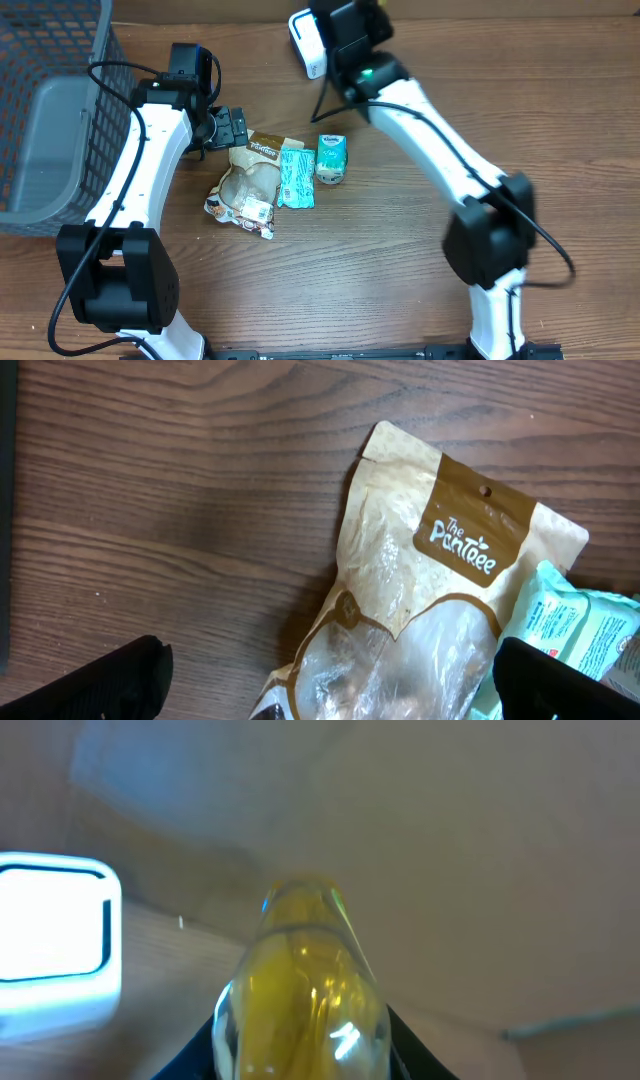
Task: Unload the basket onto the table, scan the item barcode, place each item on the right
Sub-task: 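Hold the bottle label in front of the white scanner with right gripper, then move the bottle to the right side and set it down upright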
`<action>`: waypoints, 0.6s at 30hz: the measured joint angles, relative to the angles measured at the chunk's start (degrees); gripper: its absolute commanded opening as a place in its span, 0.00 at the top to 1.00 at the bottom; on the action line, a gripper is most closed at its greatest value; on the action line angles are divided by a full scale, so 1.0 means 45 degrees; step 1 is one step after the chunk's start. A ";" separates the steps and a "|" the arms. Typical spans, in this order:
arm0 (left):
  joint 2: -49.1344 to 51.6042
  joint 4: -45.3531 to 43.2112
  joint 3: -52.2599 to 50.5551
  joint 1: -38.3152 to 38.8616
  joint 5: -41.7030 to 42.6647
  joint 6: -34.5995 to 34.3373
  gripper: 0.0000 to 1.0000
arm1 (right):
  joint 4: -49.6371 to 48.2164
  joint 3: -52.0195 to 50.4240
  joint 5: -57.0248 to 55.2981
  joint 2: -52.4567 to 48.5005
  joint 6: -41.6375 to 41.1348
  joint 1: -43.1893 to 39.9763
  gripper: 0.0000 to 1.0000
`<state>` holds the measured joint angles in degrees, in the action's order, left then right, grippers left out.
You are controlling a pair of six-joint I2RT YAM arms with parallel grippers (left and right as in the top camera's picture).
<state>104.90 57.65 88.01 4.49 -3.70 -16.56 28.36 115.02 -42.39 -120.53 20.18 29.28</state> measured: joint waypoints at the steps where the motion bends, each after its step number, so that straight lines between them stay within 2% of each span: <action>1: 0.0000 0.0005 0.0000 0.0000 0.0000 0.0000 0.00 | 0.0690 0.0005 0.0189 0.0403 -0.0413 -0.0151 0.85; 10: 0.0000 0.0000 0.0000 0.0000 -0.0005 0.0000 0.00 | 0.6144 0.0039 0.2477 0.2647 -0.4255 -0.3279 0.85; 18: 0.0000 -0.0005 0.0000 0.0000 0.0000 0.0000 0.00 | 0.9117 -0.0010 0.5780 0.2647 -0.5615 -0.6635 0.84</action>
<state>104.90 57.63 88.01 4.49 -3.70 -16.56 69.38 114.98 -16.38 -108.62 -5.08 -0.58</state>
